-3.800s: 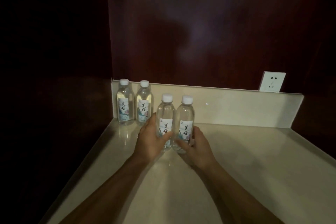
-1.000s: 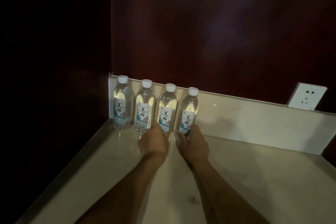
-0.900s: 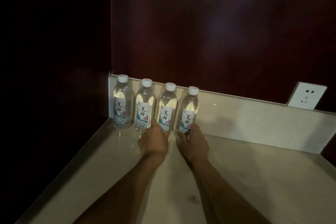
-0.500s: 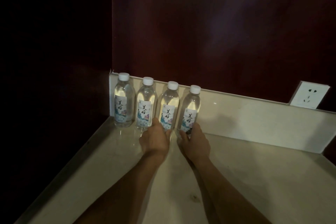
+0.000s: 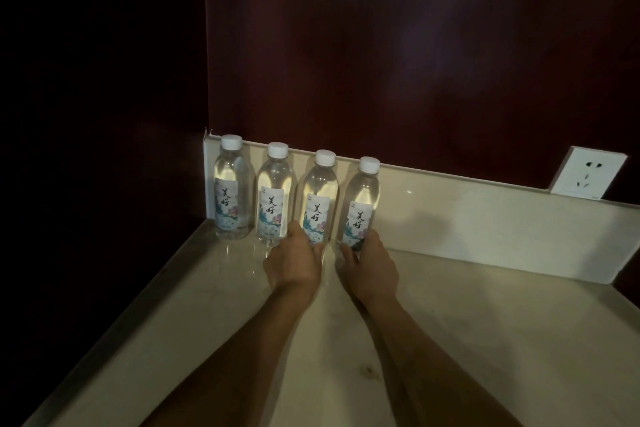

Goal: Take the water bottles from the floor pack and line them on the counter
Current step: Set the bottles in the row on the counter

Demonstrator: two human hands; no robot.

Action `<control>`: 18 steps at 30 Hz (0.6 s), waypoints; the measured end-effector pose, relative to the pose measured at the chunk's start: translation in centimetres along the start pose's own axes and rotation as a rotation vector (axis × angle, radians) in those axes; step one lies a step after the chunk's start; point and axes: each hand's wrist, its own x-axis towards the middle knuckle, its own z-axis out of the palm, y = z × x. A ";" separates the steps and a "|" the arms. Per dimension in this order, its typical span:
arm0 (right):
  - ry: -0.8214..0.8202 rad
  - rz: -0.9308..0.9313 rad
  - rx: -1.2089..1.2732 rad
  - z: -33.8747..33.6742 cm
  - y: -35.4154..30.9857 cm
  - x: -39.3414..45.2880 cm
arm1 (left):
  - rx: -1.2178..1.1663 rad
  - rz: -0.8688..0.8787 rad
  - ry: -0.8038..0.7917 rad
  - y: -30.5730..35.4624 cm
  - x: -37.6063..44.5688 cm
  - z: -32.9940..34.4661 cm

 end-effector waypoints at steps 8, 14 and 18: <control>-0.004 -0.010 0.009 -0.2 0.0 -0.1 | 0.015 0.015 0.012 -0.2 0.1 0.2; 0.006 0.008 0.050 -0.2 -0.1 -0.2 | -0.002 0.018 0.026 -0.4 0.0 0.2; -0.018 0.033 0.088 -0.5 -0.3 -0.2 | -0.086 0.011 0.025 -0.4 -0.4 0.0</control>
